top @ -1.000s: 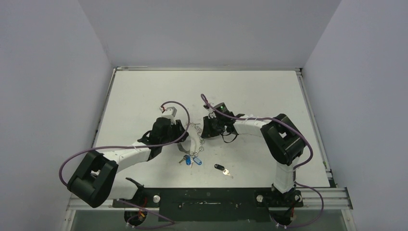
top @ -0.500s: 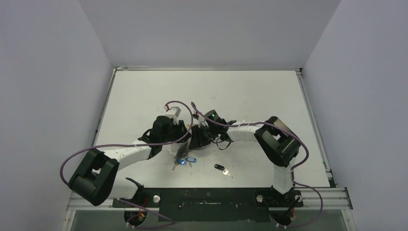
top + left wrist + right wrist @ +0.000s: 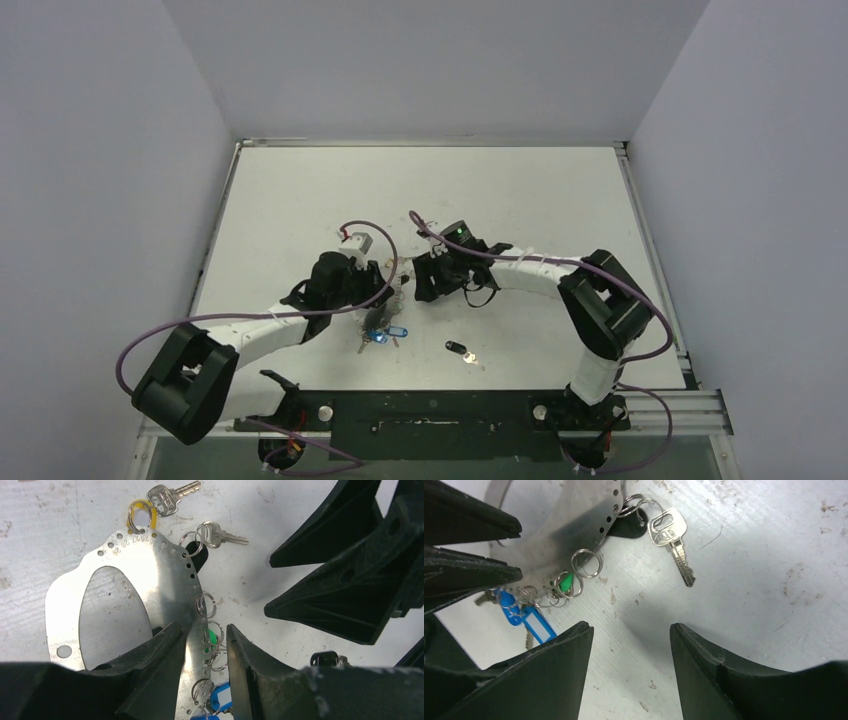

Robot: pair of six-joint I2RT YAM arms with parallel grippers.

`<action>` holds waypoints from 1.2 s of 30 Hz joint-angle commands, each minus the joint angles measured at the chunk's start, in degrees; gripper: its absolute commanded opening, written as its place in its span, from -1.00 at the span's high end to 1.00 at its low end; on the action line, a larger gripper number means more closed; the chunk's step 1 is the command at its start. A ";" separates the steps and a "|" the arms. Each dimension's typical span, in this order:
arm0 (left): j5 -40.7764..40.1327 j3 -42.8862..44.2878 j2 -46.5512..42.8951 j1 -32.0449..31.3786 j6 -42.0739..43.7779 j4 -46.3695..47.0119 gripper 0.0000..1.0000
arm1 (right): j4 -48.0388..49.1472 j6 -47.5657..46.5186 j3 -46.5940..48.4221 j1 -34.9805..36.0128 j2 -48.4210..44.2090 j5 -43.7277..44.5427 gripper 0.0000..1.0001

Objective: Put the keys on the keyring

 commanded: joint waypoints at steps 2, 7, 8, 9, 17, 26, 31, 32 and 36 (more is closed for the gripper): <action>-1.04 -1.35 -2.74 -0.54 -0.50 2.72 0.30 | -9.27 -11.17 5.18 8.08 -3.05 17.33 -0.15; -3.71 -2.40 -4.37 -0.82 -0.63 2.69 0.32 | -9.32 -12.33 5.43 12.71 -2.79 29.77 -0.13; -4.33 -2.36 -4.54 -0.83 -1.18 2.45 0.35 | -8.81 -12.43 5.19 13.27 -2.73 31.22 -0.11; -5.11 -2.22 -4.69 -0.79 -2.51 1.97 0.37 | -8.32 -12.64 5.09 13.61 -2.58 31.90 -0.08; -5.05 -2.06 -2.04 -0.75 -12.25 3.53 0.47 | -5.63 -6.78 5.47 10.75 -0.92 26.48 0.11; -0.81 -1.68 6.55 -0.92 -18.59 12.52 0.49 | 3.61 5.46 2.23 4.15 1.80 7.53 0.57; -1.06 0.14 10.54 -0.92 -19.64 12.06 0.42 | 3.93 7.61 2.95 4.28 5.66 4.96 0.75; -1.70 0.24 10.85 -0.92 -19.73 11.40 0.40 | 3.72 7.84 3.09 4.29 6.07 4.79 0.77; -2.24 -0.14 11.82 -0.92 -20.41 11.55 0.39 | 2.72 7.99 4.06 4.96 7.98 4.73 0.81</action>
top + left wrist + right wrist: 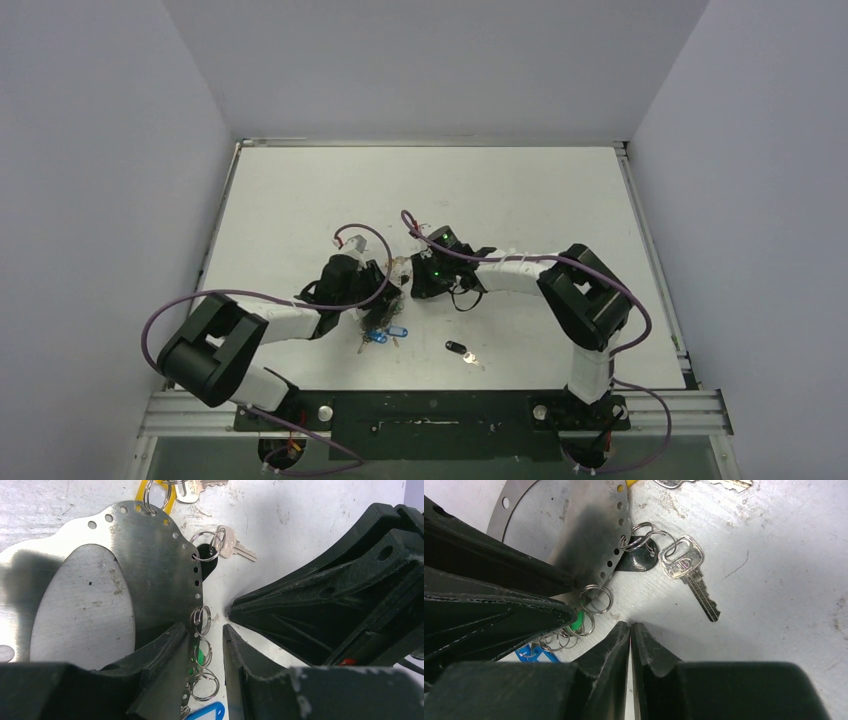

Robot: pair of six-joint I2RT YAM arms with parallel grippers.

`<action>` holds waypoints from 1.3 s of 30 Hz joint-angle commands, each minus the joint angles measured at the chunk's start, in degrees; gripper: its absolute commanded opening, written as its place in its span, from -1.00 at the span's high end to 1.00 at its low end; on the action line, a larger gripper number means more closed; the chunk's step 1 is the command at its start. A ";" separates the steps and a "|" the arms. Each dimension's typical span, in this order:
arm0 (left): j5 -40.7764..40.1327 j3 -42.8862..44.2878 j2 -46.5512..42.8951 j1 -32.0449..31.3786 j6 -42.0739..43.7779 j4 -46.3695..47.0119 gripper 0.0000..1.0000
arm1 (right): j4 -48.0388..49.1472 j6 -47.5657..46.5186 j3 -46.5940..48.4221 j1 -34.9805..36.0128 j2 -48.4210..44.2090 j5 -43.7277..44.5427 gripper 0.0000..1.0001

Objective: Put the keys on the keyring

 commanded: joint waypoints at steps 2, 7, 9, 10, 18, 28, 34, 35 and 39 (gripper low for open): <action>0.16 0.73 1.94 -0.16 -1.82 3.53 0.39 | -0.42 1.47 1.72 1.13 3.55 -1.49 0.82; 1.51 0.79 3.62 -0.14 -2.92 6.06 0.46 | 1.64 3.02 2.66 1.43 6.40 -2.24 0.84; 1.61 0.77 4.02 -0.16 -3.14 6.72 0.51 | 2.25 3.56 2.96 1.44 7.27 -2.39 0.84; 1.61 0.83 4.09 -0.16 -3.18 6.97 0.52 | 2.26 3.73 3.08 1.37 7.63 -2.47 0.84; 0.72 0.50 3.02 -0.07 -2.70 7.51 0.63 | 3.84 4.40 2.53 0.12 7.20 -3.30 0.84; -2.96 -0.47 -3.84 -0.09 -1.02 0.55 0.63 | 6.55 6.26 -0.29 -4.25 2.60 -9.06 0.31; -2.54 0.44 -0.73 -0.16 -0.07 0.31 0.71 | 8.87 10.12 -1.01 -5.83 3.26 -12.11 0.25; -2.40 0.70 0.15 -0.16 0.26 0.46 0.72 | 9.19 10.76 -1.26 -6.00 3.33 -12.61 0.25; -4.10 2.69 2.79 -0.95 2.74 -1.44 0.80 | 9.23 12.24 -2.03 -6.58 3.38 -13.22 0.26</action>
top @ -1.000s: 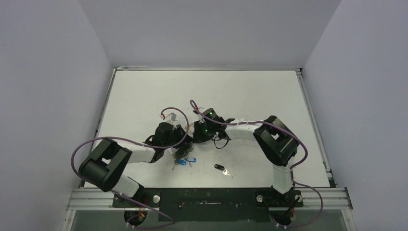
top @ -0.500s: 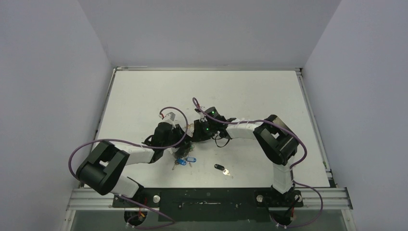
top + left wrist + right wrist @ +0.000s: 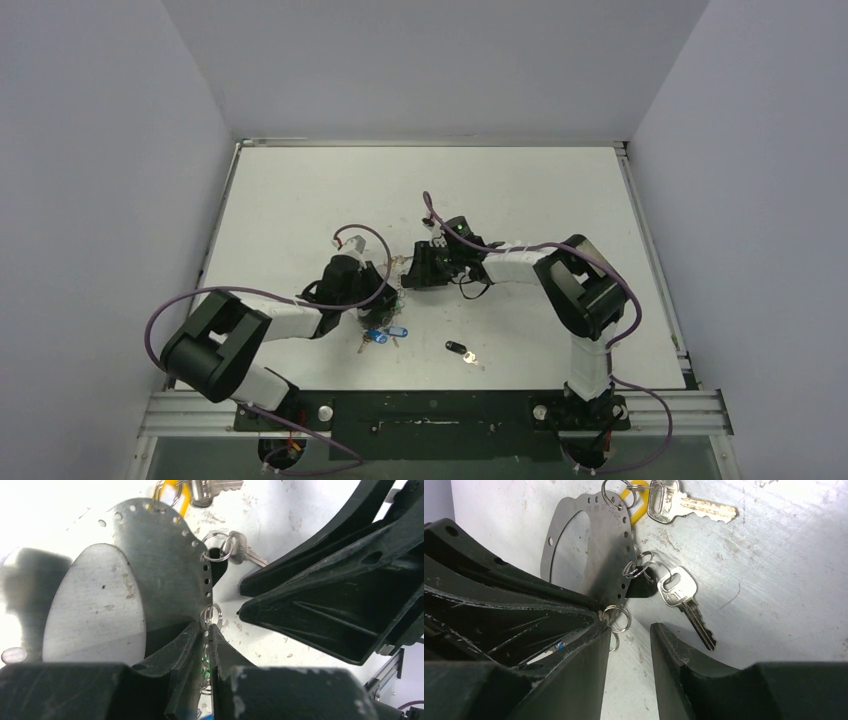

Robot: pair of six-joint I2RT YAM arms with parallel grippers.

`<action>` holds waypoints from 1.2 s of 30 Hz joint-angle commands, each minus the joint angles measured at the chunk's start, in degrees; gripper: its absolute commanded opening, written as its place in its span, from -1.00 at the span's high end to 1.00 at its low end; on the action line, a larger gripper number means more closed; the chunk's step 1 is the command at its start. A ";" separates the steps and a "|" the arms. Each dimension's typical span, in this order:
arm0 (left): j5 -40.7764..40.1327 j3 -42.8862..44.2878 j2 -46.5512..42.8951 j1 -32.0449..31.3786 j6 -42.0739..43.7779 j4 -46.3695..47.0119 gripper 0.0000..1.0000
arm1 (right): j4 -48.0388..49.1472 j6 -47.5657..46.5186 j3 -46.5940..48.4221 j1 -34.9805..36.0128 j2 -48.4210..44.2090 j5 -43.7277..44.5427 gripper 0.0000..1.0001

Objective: Put the keys on the keyring

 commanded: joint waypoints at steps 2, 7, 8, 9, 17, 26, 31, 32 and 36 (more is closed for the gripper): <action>-4.09 4.42 2.59 -2.28 5.87 -4.42 0.87 | -0.61 2.51 -1.87 -0.88 -0.19 -0.62 0.26; -10.02 8.74 4.45 -6.24 11.89 -13.43 1.00 | -1.11 4.55 -2.51 -0.97 0.82 -0.80 0.30; -10.65 8.97 4.78 -6.66 12.37 -14.03 1.00 | -0.85 4.93 -2.67 -0.97 1.13 -0.72 0.30; -11.26 9.18 5.15 -7.08 12.62 -14.58 1.00 | -0.46 5.23 -2.98 -0.97 1.43 -0.63 0.31; -11.98 8.18 6.48 -7.83 11.49 -14.44 1.00 | 5.51 8.94 -3.62 -1.20 5.82 -1.02 0.41; -11.03 3.96 2.83 -7.79 9.95 -10.99 1.00 | 26.51 20.91 -8.22 -3.51 8.52 -7.88 0.76; -10.83 2.74 -0.02 -7.73 9.68 -11.12 1.00 | 18.35 15.12 -8.34 -3.52 5.30 -5.87 0.76; -10.91 2.65 -0.53 -7.78 9.55 -11.36 1.00 | 15.77 13.34 -8.05 -3.52 4.39 -5.10 0.75; -11.34 2.42 -2.15 -7.74 9.69 -12.56 1.00 | 7.42 8.33 -6.71 -3.44 2.89 -3.09 0.68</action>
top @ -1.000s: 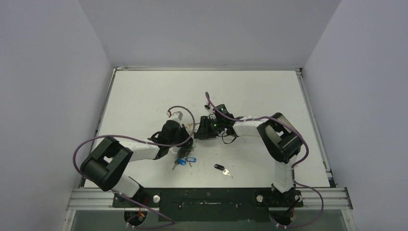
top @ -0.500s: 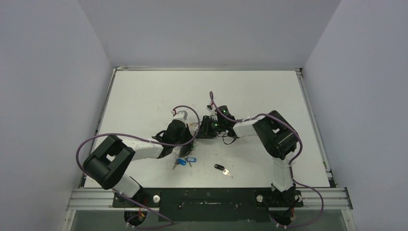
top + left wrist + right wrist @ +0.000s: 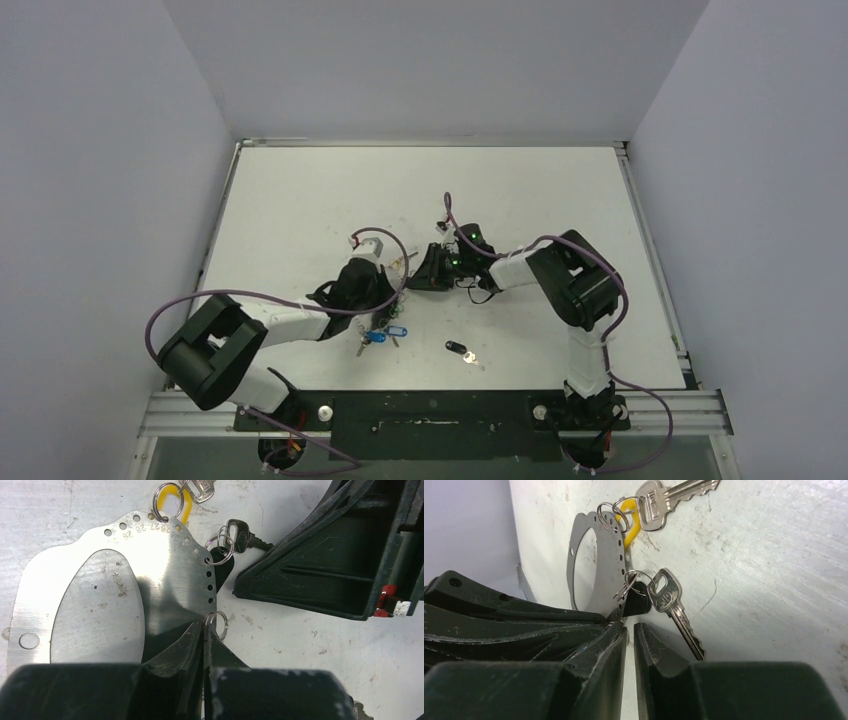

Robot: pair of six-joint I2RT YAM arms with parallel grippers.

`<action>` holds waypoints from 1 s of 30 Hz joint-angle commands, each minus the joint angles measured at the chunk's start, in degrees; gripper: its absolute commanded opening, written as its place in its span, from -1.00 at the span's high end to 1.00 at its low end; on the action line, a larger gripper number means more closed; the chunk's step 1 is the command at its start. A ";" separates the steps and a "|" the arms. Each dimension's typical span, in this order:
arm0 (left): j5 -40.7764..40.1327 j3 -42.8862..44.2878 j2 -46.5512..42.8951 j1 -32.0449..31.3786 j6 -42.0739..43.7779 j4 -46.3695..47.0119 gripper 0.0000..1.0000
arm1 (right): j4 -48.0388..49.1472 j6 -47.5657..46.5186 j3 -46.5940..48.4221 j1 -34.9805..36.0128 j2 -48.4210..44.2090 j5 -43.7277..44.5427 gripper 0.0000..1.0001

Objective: Put the keys on the keyring

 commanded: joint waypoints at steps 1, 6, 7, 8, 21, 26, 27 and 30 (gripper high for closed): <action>0.18 -1.52 -1.94 -0.20 0.16 -5.62 1.00 | -13.57 -8.63 0.76 0.19 -2.40 5.04 0.63; 1.46 -3.27 -6.59 -0.17 -0.63 -6.21 0.78 | -18.38 -11.74 1.59 0.99 -3.72 4.96 0.48; 1.58 -3.86 -8.03 -0.04 -1.01 -6.18 0.69 | -18.96 -12.08 1.62 1.32 -3.99 4.88 0.47; 1.60 -4.51 -9.51 -0.03 -1.42 -6.31 0.63 | -19.70 -12.36 1.56 1.69 -4.24 4.84 0.47; 5.33 -9.91 -16.33 -0.24 -0.15 -2.63 0.52 | -17.59 -7.93 0.19 7.14 -2.47 6.87 0.48; 7.53 -7.57 -14.33 -1.46 3.50 -6.87 0.57 | -19.14 -7.62 1.14 7.20 -1.56 7.85 0.49; 7.42 -7.02 -14.36 -1.85 4.29 -8.67 0.60 | -19.74 -7.87 1.26 7.22 -1.61 8.01 0.49; 6.71 -6.65 -15.39 -2.73 5.67 -12.24 0.69 | -21.35 -8.44 1.10 7.32 -1.69 8.42 0.50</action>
